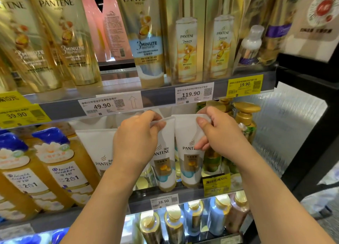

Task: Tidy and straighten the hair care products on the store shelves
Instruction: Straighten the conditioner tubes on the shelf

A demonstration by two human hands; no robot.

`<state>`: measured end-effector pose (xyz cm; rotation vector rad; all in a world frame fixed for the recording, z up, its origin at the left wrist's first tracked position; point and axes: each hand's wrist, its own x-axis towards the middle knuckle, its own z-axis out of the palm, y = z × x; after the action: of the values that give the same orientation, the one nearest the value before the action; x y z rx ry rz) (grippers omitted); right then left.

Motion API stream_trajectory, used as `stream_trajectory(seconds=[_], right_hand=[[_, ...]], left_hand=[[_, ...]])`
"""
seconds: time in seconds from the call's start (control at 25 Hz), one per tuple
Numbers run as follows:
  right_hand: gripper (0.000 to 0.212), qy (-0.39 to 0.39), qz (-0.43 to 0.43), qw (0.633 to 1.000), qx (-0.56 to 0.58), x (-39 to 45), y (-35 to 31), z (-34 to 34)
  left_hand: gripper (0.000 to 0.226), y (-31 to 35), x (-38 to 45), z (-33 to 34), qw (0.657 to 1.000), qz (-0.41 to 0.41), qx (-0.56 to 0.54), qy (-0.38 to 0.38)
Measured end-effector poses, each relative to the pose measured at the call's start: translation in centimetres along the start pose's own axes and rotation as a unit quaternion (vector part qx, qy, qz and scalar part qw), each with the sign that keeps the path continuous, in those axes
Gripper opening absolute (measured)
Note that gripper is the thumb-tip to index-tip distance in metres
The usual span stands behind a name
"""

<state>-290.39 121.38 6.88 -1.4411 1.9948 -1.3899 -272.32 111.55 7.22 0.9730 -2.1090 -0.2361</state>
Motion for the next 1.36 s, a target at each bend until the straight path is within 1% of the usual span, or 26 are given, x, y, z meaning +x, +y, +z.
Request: stream_trajectory(seconds=[0.12, 0.2, 0.32, 0.48, 0.6, 0.68, 0.76, 0.88, 0.96, 1.04, 1.16, 1.24, 1.36], right_hand=[[0.019, -0.012, -0.006, 1.000, -0.004, 0.0, 0.0, -0.2], [0.027, -0.001, -0.013, 1.000, -0.005, -0.2, 0.1, -0.1], [0.034, 0.029, -0.015, 0.999, -0.011, -0.5, 0.1, 0.0], [0.032, 0.055, -0.003, 0.998, -0.029, -0.9, -0.1, 0.2], [0.028, 0.060, 0.000, 0.996, -0.073, -1.3, -0.5, 0.6], [0.031, 0.091, -0.003, 0.991, -0.099, -1.6, -0.6, 1.0], [0.034, 0.135, -0.006, 0.984, -0.118, -1.9, -0.8, 1.4], [0.037, 0.192, -0.016, 0.969, -0.155, -2.5, -1.1, 2.7], [0.035, 0.208, -0.016, 0.964, -0.166, -2.4, -1.5, 3.4], [0.030, 0.187, 0.001, 0.969, -0.164, -1.9, -1.7, 3.5], [0.022, 0.142, 0.032, 0.980, -0.139, -1.4, -1.9, 2.5], [0.022, 0.123, 0.036, 0.981, -0.146, -1.3, -1.8, 1.5], [0.026, 0.108, 0.038, 0.980, -0.165, -1.0, -1.9, 0.5]], left_hand=[[0.018, -0.1, 0.0, -0.2, 1.000, 0.011, -0.020, -0.008], [0.023, -0.2, 0.0, -0.2, 0.999, 0.024, -0.019, -0.017], [0.025, -0.3, -0.3, -0.2, 0.998, 0.050, 0.029, -0.008], [0.031, -0.2, -0.7, -0.4, 0.994, 0.070, 0.080, -0.001], [0.038, -0.9, -1.3, -1.9, 0.993, 0.059, 0.097, 0.011], [0.036, -2.1, -1.7, -3.5, 0.991, 0.055, 0.117, 0.038], [0.036, -3.5, -1.9, -5.0, 0.987, 0.043, 0.148, 0.042], [0.043, -5.3, -1.7, -6.4, 0.984, -0.003, 0.178, 0.005], [0.047, -6.0, -1.5, -6.6, 0.983, -0.017, 0.183, -0.023], [0.047, -6.3, -1.4, -6.7, 0.984, -0.014, 0.177, -0.031], [0.044, -6.5, -1.5, -6.5, 0.985, -0.001, 0.173, -0.015], [0.043, -6.4, -1.4, -6.3, 0.985, 0.002, 0.174, -0.004], [0.045, -6.3, -1.3, -6.2, 0.985, -0.005, 0.174, -0.010]])
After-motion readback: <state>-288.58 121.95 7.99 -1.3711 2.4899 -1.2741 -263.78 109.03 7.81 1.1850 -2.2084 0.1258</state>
